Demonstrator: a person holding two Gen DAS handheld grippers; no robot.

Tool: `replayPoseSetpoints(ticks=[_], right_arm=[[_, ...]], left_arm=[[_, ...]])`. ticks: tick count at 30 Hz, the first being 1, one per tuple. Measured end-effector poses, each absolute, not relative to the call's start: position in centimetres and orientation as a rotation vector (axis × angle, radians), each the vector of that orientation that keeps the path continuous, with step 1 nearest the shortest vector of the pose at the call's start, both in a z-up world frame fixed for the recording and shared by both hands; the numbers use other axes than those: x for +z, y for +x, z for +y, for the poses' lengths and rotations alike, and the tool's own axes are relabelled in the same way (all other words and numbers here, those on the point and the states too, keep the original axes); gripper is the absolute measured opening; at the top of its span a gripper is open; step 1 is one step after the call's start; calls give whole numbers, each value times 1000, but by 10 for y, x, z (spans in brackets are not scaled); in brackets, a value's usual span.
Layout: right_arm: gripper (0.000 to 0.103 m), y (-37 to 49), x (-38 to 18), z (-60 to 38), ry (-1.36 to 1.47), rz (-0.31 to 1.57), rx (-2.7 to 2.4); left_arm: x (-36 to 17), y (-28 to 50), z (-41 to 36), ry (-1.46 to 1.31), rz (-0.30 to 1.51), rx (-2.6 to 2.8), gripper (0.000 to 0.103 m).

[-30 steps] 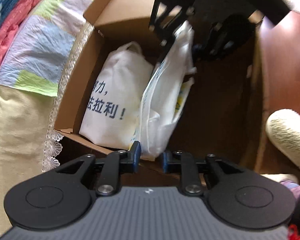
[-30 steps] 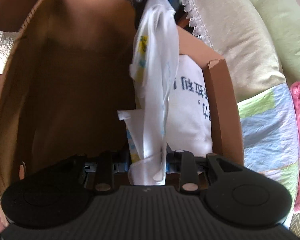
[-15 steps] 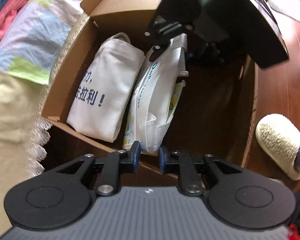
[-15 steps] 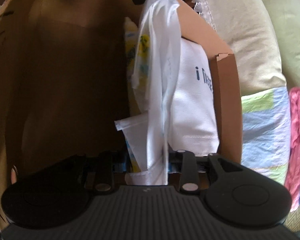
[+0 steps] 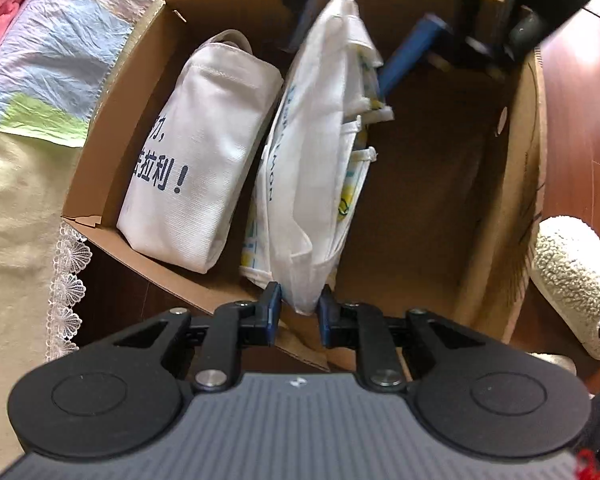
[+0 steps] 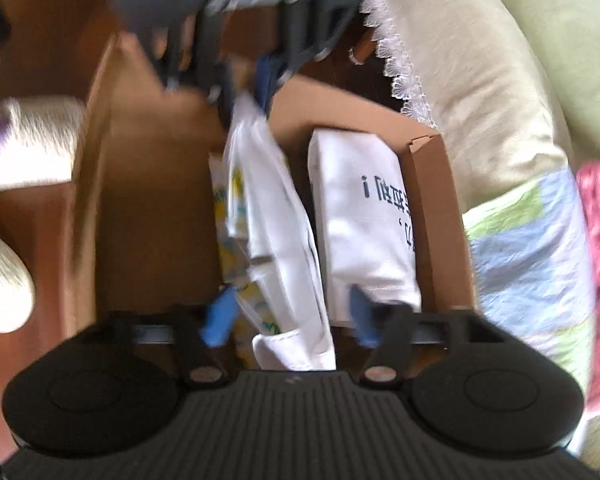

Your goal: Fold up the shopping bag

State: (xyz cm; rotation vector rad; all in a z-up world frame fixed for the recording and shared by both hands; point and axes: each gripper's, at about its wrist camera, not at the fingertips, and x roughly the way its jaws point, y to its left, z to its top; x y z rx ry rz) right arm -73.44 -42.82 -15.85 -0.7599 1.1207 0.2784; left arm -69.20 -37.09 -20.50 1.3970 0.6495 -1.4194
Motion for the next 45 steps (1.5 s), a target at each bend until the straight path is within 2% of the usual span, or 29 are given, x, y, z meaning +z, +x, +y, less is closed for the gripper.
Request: replayPoseSetpoints(ticks=[3,6,14,18,21,24,29,30,31,40,45], right_arm=[[14,-720,-168,-443,-588,1197,290],[10,-713,-188,-445,-473,1258,294],[10,-727,-209,-428,-449,1266,266],[11,-730,-215,-427,-454,1257,275],[14,-734,-216,-428,-451,1244,280],[22,-736,-208,-432,-422,1224,271],[21,-744,-185,-445,-370,1215,240],[13,-743,-185,-450,-341,1238,222],[9,-742,-186,-455,-307,1268,198],[9,-728,-205,-475,-82,1335,56],[11,-744,-162,-491,127,1250,-90]], left_arm=[[-209,-695,-372,1415,627,-1372,27],[-210,-695,-374,1417,632,-1325,31],[-184,-705,-365,1412,665,-1368,31],[-196,-709,-370,1408,706,-1369,30],[-210,-707,-378,1400,752,-1369,29],[-219,-705,-382,1393,788,-1362,29],[-223,-705,-383,1369,796,-1343,29],[-223,-704,-383,1364,797,-1339,29],[-224,-704,-384,1359,799,-1336,29],[-226,-704,-382,1293,830,-1285,31],[-198,-694,-379,1146,979,-1181,31]])
